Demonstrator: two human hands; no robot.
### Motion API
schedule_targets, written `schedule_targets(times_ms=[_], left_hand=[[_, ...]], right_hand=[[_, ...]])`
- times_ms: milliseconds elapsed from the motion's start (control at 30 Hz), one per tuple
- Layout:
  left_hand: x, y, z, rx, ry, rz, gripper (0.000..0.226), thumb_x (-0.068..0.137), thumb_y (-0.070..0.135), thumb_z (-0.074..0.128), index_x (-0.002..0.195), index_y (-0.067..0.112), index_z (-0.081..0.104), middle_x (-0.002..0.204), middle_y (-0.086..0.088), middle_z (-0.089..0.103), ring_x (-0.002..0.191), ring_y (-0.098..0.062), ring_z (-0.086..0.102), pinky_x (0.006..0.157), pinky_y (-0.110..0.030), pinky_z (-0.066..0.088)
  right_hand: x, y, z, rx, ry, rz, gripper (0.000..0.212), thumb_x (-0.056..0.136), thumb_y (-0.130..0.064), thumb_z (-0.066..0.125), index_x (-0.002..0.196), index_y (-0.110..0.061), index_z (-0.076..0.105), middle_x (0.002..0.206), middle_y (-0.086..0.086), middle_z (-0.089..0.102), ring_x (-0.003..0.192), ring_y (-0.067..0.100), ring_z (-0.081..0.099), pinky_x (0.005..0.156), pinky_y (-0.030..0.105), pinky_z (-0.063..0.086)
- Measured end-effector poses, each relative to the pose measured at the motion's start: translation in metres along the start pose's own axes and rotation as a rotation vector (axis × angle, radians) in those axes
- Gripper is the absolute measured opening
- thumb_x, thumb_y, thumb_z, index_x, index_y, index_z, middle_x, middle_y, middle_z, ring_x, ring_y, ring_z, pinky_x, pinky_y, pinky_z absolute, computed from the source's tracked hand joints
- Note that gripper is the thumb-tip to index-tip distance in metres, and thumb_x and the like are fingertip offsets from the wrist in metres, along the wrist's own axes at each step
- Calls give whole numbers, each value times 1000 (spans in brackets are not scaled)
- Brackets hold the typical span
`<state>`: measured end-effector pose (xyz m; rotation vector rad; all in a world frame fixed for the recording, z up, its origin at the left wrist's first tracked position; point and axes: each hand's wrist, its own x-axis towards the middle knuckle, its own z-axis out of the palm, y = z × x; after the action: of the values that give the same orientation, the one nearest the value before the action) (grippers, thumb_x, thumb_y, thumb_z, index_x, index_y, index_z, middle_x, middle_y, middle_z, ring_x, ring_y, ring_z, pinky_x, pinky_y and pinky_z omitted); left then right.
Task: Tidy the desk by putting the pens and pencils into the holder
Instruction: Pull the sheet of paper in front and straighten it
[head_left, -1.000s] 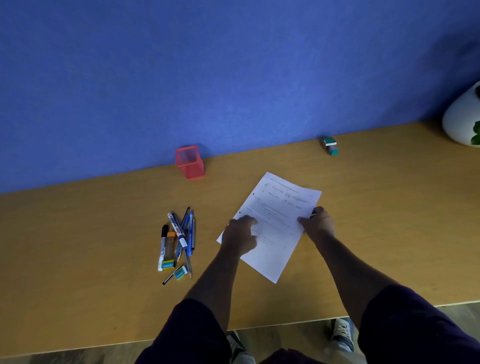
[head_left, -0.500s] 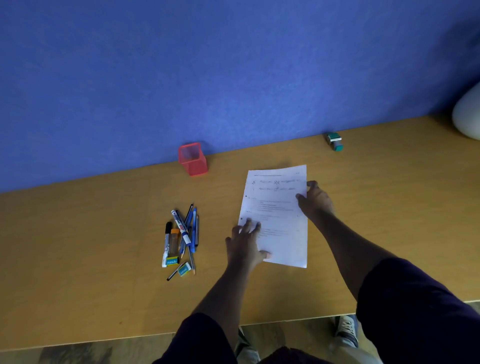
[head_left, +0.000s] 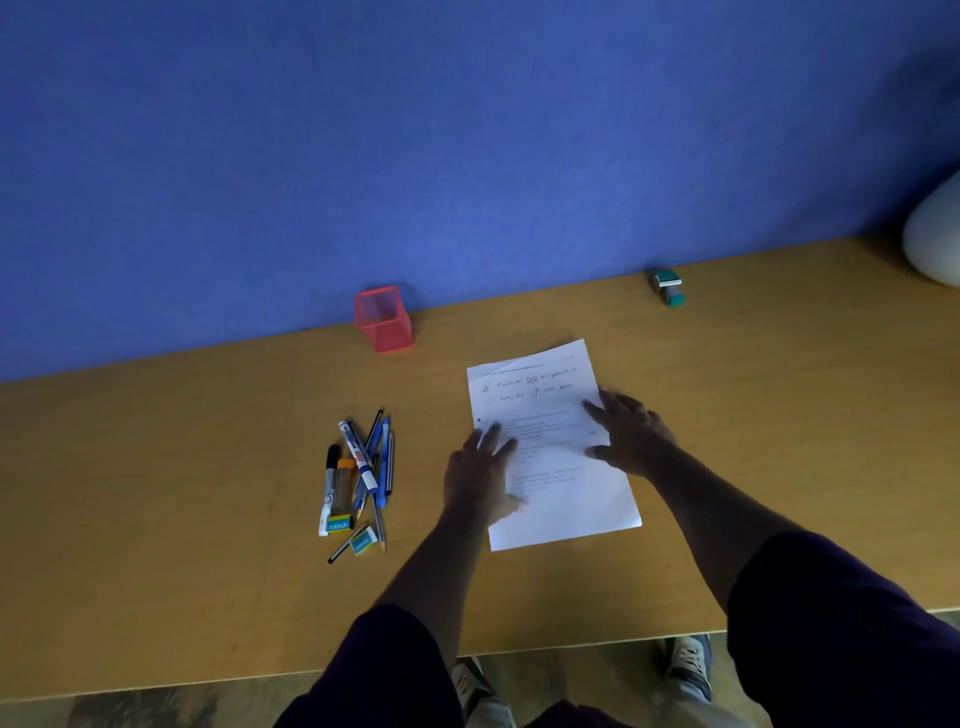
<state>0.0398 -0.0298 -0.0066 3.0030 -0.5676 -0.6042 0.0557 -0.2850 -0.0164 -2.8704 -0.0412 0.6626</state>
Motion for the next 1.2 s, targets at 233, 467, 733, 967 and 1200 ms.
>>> schedule_targets(times_ms=[233, 467, 733, 967, 1200], left_hand=[[-1, -7, 20, -23, -89, -12, 128, 67, 74, 74, 160, 32, -4, 169, 2, -13, 156, -28, -5, 118, -50, 29], [3, -11, 16, 5, -88, 18, 129, 65, 73, 76, 160, 32, 0, 169, 2, -8, 155, -30, -1, 118, -53, 28], [4, -12, 14, -2, -25, 24, 128, 56, 73, 81, 158, 32, 14, 169, 1, 8, 152, -29, 12, 117, -56, 28], [18, -5, 2, 97, 91, 63, 94, 63, 79, 70, 136, 27, 44, 146, -2, 45, 126, -31, 48, 104, -46, 38], [42, 18, -14, 130, 121, 17, 88, 66, 74, 73, 133, 22, 47, 142, -10, 43, 125, -32, 48, 106, -52, 36]], right_hand=[[-2, 6, 13, -55, 49, -69, 90, 89, -62, 54, 158, -30, 5, 166, 1, -11, 153, 25, 1, 120, 49, 18], [-14, 14, 32, -132, 116, -130, 93, 88, -74, 39, 158, -27, 0, 167, -1, -5, 154, 23, 3, 121, 45, 17], [-18, 18, 31, -137, 136, -168, 97, 84, -78, 41, 158, -27, 5, 167, 0, 0, 153, 26, 9, 120, 48, 21], [-8, 22, 20, -101, 146, -179, 100, 72, -84, 47, 154, -32, 24, 164, -3, 17, 148, 24, 21, 118, 46, 25], [8, 28, 3, -141, 124, -221, 91, 73, -79, 55, 150, -36, 32, 161, -3, 27, 145, 23, 30, 116, 43, 27]])
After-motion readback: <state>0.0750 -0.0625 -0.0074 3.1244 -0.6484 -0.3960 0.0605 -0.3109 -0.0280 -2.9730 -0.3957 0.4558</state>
